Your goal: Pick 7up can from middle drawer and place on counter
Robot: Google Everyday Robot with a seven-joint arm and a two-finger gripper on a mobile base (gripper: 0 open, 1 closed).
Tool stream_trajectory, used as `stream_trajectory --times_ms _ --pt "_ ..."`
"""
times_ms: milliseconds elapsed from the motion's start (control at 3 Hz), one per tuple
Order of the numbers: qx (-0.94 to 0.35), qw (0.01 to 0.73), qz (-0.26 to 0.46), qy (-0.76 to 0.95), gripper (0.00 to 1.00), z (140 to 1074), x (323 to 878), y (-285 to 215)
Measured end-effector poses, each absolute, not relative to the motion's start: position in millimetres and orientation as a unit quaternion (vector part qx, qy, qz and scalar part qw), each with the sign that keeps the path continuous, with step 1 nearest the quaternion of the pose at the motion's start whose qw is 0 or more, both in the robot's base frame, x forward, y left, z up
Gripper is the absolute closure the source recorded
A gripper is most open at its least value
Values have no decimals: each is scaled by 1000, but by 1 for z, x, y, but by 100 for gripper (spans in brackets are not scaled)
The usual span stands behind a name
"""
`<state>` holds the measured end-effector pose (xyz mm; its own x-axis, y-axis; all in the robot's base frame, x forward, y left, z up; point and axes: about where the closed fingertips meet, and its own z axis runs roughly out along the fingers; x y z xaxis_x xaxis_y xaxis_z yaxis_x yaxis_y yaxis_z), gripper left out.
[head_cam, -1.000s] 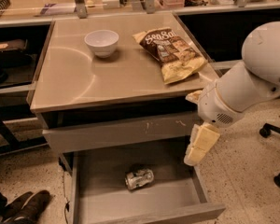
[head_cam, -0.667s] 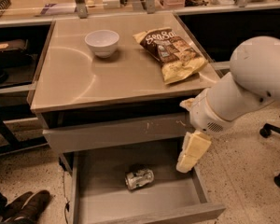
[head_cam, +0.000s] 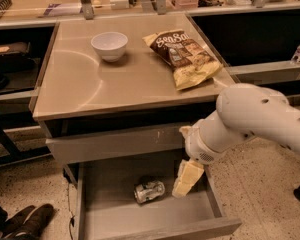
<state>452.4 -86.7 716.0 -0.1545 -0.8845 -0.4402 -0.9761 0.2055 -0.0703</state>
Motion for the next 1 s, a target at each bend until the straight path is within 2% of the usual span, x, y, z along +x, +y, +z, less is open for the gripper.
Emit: stream_trajectory --times_ms 1000 --pt "-593 178 170 767 0 662 446 -72"
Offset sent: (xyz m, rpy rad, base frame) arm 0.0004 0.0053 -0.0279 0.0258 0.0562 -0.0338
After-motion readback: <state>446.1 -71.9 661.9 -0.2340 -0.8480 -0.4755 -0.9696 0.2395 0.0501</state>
